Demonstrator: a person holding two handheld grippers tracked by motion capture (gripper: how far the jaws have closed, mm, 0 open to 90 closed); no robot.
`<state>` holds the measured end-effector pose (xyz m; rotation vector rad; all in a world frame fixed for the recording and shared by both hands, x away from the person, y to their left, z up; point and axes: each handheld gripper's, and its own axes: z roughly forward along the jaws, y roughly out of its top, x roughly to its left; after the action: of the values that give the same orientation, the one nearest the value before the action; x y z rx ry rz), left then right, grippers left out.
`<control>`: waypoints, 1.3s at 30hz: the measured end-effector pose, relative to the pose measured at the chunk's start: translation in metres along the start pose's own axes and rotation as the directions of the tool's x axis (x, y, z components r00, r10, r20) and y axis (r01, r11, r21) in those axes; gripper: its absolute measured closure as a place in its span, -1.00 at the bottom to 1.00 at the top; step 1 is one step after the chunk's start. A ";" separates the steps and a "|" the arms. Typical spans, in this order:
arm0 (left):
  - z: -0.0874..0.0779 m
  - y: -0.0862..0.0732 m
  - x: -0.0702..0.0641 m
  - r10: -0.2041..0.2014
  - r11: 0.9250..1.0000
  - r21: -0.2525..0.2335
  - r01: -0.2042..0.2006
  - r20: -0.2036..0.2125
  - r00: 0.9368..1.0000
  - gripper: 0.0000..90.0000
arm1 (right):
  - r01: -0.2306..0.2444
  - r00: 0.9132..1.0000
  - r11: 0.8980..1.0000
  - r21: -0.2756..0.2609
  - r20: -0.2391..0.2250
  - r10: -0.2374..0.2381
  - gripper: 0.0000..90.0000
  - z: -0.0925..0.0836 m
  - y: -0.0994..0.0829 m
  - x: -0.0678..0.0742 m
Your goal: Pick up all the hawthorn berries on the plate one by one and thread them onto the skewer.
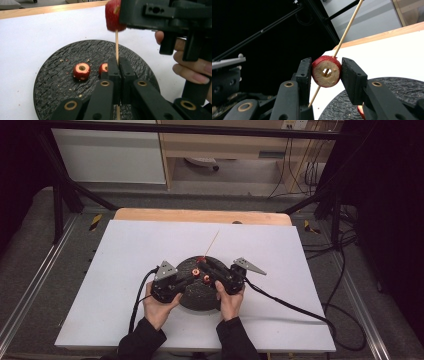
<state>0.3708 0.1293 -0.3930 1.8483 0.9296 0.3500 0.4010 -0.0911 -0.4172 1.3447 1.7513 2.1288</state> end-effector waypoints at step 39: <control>-0.046 -0.036 0.035 0.039 0.997 0.070 -0.040 0.010 0.999 0.97 | 0.233 0.952 0.866 0.442 0.077 -0.295 -0.80 -0.020 0.012 -0.016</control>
<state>0.3500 0.1926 -0.4091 1.9331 0.9109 0.3372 0.4035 -0.1194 -0.4157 1.2035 2.2767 1.5199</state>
